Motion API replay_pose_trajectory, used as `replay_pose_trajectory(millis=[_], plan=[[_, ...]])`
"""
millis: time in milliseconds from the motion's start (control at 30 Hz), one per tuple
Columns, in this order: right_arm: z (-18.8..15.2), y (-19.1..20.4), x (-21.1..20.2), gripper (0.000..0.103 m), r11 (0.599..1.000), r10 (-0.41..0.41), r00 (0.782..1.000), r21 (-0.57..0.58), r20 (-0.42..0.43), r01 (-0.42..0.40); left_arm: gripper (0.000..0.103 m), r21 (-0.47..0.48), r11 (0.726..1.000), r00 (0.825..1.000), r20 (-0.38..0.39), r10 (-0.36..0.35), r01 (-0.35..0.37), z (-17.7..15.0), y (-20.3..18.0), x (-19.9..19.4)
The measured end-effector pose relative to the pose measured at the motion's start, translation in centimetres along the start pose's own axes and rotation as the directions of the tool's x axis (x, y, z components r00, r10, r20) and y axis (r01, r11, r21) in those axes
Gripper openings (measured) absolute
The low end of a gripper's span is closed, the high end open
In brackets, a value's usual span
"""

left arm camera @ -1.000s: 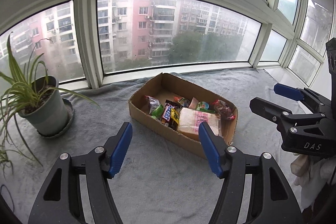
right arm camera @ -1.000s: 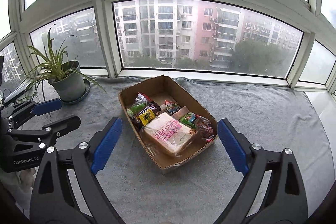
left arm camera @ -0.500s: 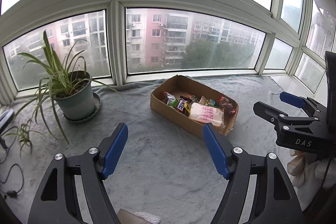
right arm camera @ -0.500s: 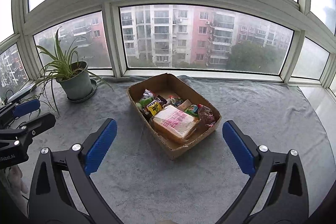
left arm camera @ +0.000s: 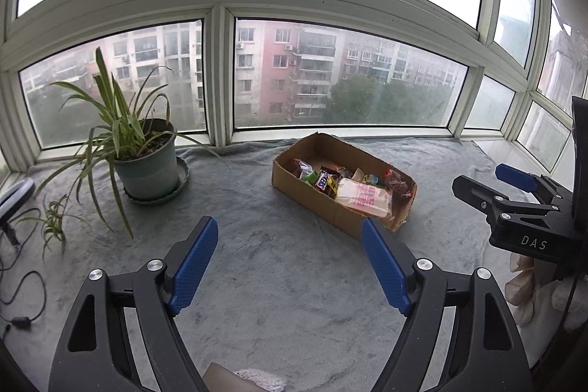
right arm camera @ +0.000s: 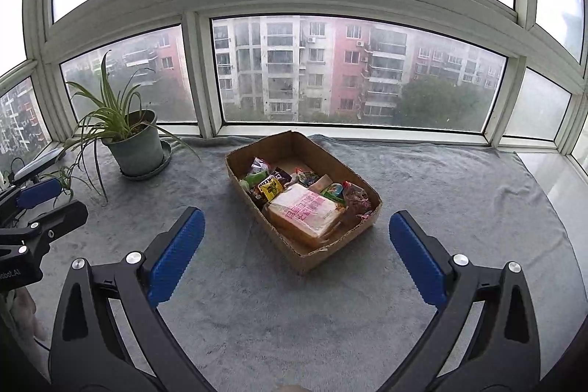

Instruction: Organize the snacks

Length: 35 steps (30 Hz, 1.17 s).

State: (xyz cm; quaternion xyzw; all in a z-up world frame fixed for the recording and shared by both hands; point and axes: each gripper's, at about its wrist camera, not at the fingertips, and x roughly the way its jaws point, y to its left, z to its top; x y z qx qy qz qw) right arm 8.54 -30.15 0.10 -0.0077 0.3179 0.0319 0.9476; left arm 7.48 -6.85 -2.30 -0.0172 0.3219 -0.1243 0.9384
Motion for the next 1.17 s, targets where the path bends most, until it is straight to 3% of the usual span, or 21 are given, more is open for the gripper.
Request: replay_pose_trajectory(millis=[1167], plan=[[-0.52, 0.28, 0.11, 0.102, 1.0, 0.013, 1.0, -0.01, -0.014, -0.013, 0.08, -0.015, 1.0, 1.0, -0.01, 0.005, -0.005, -0.48, 0.29, -0.06]])
